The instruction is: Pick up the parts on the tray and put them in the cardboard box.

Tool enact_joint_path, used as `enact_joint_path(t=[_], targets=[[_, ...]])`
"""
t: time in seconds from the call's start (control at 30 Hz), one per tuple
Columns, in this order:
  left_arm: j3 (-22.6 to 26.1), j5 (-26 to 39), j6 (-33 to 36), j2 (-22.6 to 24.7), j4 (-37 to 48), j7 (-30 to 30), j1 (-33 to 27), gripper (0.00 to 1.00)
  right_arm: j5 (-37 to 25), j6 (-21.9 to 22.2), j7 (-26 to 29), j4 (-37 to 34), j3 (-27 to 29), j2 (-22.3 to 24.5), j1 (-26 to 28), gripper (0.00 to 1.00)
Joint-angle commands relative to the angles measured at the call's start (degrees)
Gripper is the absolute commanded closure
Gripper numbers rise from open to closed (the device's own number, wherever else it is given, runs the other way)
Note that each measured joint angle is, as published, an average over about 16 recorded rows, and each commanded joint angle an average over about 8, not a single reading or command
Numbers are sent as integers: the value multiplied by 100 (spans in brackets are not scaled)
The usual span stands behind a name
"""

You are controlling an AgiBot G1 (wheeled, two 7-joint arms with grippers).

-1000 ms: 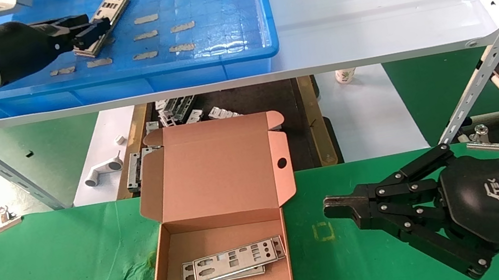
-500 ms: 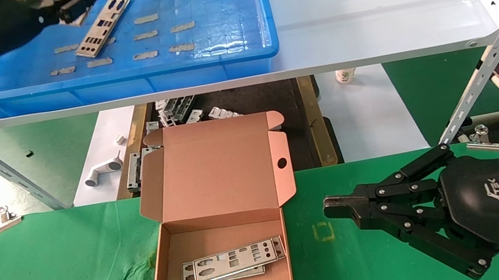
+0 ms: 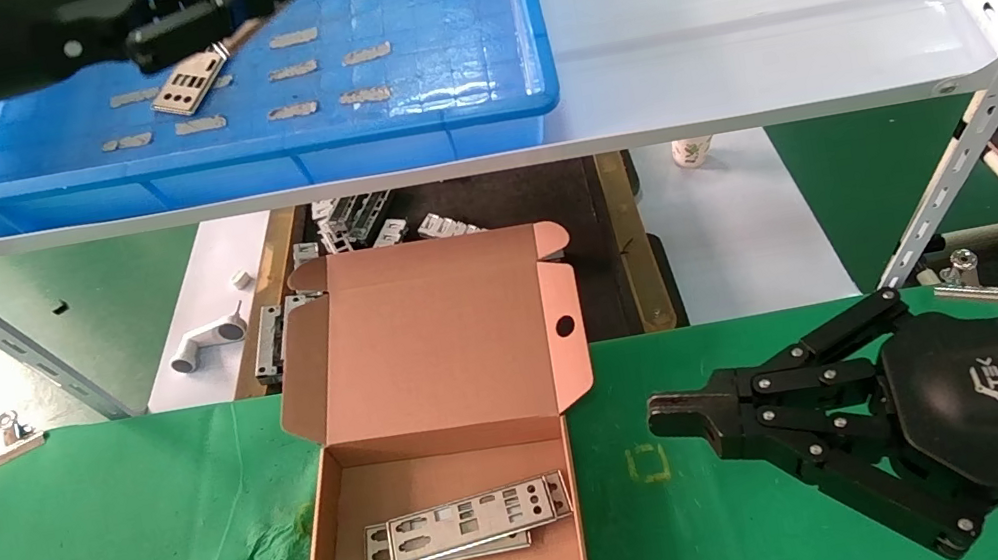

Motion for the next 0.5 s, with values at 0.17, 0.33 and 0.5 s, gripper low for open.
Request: enact_joint_path(t=[0.17,0.33,0.5], targets=[[91,-69,883,-103,-330,281,73,100,0,0,0,0,0,0,0,100],[399,-380,1006,-295,-1246,287,452,100,0,0,0,0,0,0,0,100],[912,-1018,992,-770,-2649,57,978,100,0,0,0,0,0,0,0,100]])
